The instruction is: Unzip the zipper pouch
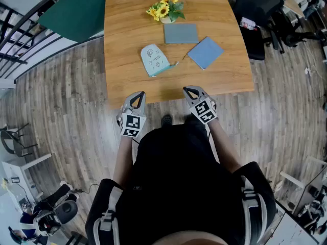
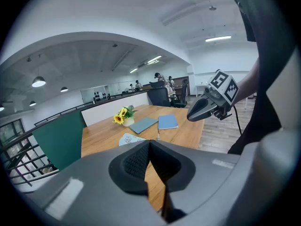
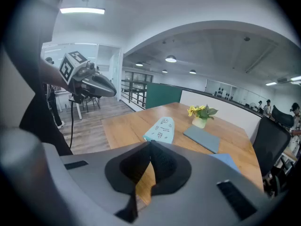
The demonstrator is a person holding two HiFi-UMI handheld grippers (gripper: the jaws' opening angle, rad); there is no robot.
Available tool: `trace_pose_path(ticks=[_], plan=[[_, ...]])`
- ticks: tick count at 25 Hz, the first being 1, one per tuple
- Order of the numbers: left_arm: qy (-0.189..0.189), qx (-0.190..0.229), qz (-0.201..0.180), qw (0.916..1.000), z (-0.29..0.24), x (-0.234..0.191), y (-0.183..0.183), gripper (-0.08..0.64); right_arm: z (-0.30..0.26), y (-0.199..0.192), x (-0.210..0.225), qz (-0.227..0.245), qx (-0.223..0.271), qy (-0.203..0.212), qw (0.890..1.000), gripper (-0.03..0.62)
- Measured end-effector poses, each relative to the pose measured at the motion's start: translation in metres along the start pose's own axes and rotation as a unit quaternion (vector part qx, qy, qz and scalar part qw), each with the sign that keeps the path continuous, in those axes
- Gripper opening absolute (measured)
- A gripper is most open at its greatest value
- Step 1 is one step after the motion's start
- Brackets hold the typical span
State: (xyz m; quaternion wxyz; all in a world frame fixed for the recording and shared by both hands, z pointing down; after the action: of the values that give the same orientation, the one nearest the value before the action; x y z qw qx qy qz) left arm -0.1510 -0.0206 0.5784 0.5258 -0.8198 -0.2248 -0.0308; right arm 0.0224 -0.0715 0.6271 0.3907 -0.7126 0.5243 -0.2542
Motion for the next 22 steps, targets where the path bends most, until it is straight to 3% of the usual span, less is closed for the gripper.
trace_pose_path(ticks=[12, 18, 22], plan=[[0.000, 0.002, -0.005, 1.0000, -0.009, 0.008, 0.011, 0.002, 0.009, -0.002, 0.019, 0.005, -0.002, -0.007, 1.000, 0.003], [-0.005, 0.006, -0.009, 0.9999, -0.009, 0.014, 0.014, 0.002, 0.017, -0.002, 0.025, 0.002, 0.011, -0.040, 0.999, 0.003], [-0.013, 0.018, 0.015, 0.9996, -0.005, 0.014, 0.016, 0.002, 0.018, 0.000, 0.022, 0.008, 0.018, -0.041, 0.999, 0.006]])
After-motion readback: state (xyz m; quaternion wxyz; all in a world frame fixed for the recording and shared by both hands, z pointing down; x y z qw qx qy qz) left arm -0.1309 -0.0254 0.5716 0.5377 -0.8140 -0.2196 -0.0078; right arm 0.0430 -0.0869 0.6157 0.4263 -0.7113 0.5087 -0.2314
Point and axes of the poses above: the fingertips, and each gripper's own axes: z backward along the fingers, x to its right, y out of its top, the point moved 1 cm from there along z, backward along the fingers, and after that the axes turned 9 degrees about y, right-handed, at the moved point
